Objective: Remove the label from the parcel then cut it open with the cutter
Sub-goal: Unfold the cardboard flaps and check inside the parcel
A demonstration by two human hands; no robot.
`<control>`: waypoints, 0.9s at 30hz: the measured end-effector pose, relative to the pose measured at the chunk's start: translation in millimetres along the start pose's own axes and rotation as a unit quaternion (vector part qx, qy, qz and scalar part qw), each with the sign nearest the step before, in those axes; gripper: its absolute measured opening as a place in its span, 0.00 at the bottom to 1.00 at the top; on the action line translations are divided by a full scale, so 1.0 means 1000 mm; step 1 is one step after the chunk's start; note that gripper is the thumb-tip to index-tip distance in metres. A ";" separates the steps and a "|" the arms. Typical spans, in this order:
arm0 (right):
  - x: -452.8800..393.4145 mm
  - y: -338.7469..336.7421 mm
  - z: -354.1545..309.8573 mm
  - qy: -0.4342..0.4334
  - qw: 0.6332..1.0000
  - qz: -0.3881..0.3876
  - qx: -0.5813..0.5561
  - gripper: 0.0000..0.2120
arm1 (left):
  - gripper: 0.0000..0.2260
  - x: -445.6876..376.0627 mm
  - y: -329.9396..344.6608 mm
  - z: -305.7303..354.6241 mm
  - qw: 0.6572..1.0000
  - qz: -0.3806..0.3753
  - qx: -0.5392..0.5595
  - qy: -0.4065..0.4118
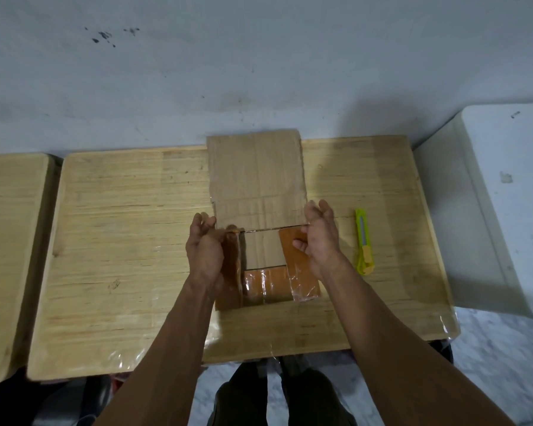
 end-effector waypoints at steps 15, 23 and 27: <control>0.014 0.007 -0.002 0.012 0.993 -0.087 -0.084 0.12 | 0.27 0.014 0.019 0.009 0.990 -0.095 0.088 -0.062; 0.019 0.000 -0.001 -0.027 0.981 -0.184 -0.053 0.27 | 0.11 0.016 0.012 0.021 0.983 -0.151 0.100 -0.005; 0.027 0.000 -0.007 -0.055 0.977 -0.204 0.024 0.28 | 0.21 0.020 0.013 0.027 0.974 -0.193 0.119 0.024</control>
Point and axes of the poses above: each hand's wrist, its own x-axis away from the middle knuckle, its own y-axis out of the palm, z = x × y, the point moved 10 cm from there along -x, towards the middle knuckle, and after that the axes turned 12 degrees about y, right-handed, at the moved point
